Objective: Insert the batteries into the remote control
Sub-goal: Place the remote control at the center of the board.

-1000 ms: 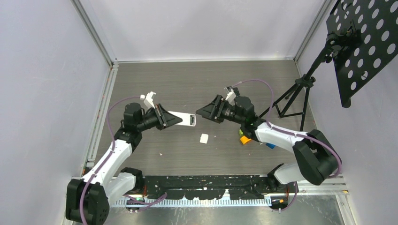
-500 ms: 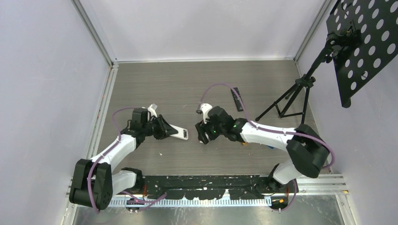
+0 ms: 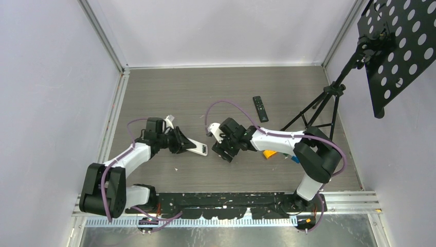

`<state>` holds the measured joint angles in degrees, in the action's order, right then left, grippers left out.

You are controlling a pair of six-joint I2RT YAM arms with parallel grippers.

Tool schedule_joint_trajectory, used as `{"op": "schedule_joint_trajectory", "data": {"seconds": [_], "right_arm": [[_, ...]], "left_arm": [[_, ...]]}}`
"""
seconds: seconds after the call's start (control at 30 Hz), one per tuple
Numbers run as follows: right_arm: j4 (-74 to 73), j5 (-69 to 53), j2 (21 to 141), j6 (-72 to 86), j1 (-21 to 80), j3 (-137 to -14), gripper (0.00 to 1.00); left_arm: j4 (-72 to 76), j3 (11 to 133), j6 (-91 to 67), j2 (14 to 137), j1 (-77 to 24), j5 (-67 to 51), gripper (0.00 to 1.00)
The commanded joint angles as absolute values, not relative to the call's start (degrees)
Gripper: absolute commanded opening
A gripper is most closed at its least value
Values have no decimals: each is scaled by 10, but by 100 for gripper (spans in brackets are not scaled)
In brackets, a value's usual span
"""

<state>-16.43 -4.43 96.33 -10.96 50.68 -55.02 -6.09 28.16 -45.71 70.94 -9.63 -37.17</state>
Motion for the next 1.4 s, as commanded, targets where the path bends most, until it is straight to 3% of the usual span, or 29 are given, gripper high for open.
{"op": "schedule_joint_trajectory", "data": {"seconds": [0.0, 0.2, 0.5, 0.8, 0.83, 1.13, 1.37], "right_arm": [[-164, -59, 987, -158, 510, -582, 69], [-178, -60, 1018, -188, 510, -599, 67], [-249, -78, 1026, -196, 510, -624, 35], [-203, -62, 951, -166, 511, -597, 33], [-203, -70, 943, -165, 511, -596, 33], [-178, -93, 918, -140, 511, -581, 33], [-165, -125, 919, -137, 512, -585, 33]], "left_arm": [[-62, 310, -439, 717, -92, -403, 0], [-84, 324, -418, 737, -92, -418, 0], [-101, 332, -402, 749, -93, -431, 0], [-53, 325, -432, 789, -97, -446, 0], [-53, 326, -433, 794, -99, -441, 2], [-91, 321, -421, 789, -107, -371, 55], [-208, 350, -382, 732, -107, -260, 76]]}}
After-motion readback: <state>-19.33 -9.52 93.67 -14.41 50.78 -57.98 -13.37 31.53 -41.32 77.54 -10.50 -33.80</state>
